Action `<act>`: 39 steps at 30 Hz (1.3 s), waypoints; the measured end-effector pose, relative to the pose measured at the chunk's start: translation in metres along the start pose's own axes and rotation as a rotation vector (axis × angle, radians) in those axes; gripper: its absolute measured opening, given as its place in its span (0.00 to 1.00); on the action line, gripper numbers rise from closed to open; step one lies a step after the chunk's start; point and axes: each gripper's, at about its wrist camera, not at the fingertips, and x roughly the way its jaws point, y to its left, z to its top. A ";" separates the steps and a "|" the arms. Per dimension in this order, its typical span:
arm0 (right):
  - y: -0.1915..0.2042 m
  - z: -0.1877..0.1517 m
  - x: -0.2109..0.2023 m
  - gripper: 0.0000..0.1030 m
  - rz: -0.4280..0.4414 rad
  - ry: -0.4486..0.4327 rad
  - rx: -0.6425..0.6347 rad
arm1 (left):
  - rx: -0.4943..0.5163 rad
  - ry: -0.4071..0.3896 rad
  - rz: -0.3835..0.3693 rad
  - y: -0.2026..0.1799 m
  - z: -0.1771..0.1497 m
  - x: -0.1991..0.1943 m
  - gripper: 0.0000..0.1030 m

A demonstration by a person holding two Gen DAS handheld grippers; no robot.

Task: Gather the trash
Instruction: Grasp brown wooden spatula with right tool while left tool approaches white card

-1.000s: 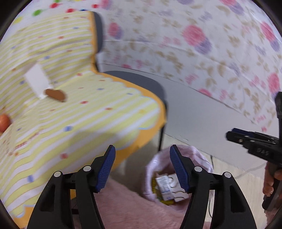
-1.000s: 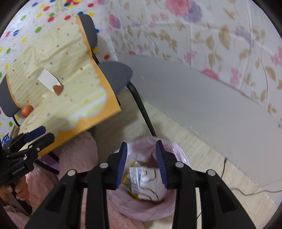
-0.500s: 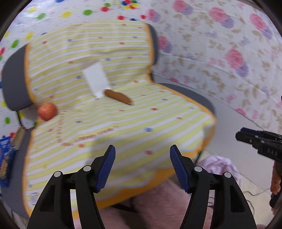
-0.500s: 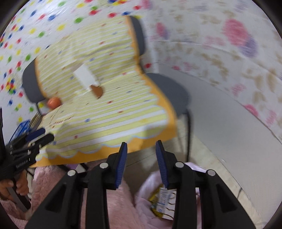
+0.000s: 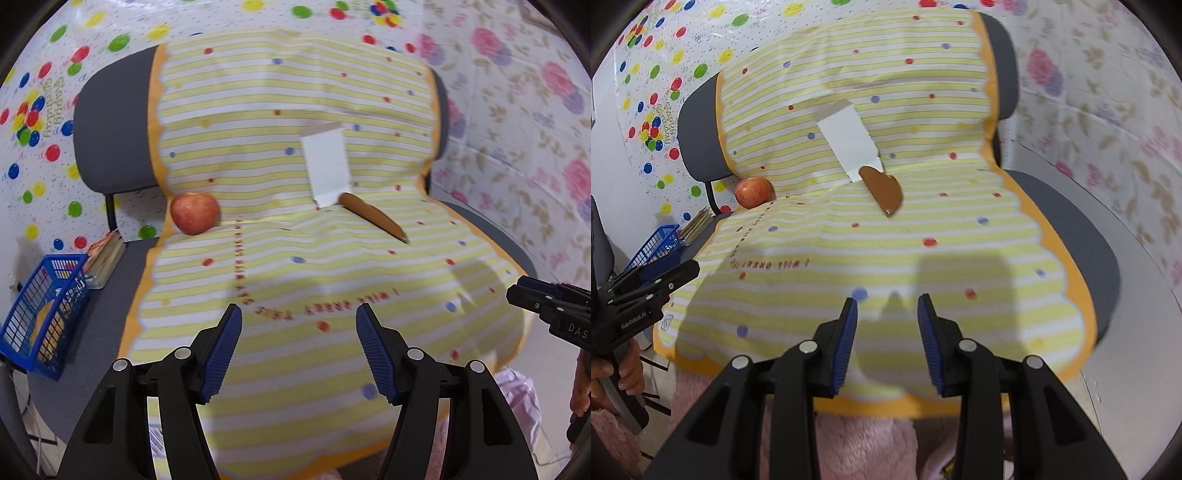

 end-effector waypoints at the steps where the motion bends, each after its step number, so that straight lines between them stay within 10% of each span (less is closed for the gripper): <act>1: 0.002 0.008 0.006 0.39 0.005 0.002 -0.006 | -0.006 0.000 0.008 0.004 0.003 0.002 0.63; 7: 0.006 0.042 0.037 0.48 0.023 0.000 -0.030 | -0.048 -0.007 0.049 0.025 0.028 0.019 0.76; 28: -0.018 0.134 0.220 0.59 0.060 0.194 -0.026 | -0.003 0.105 0.098 0.037 0.081 0.126 0.75; 39: -0.021 0.124 0.182 0.49 0.060 0.146 -0.016 | 0.045 0.072 0.049 0.009 0.119 0.158 0.74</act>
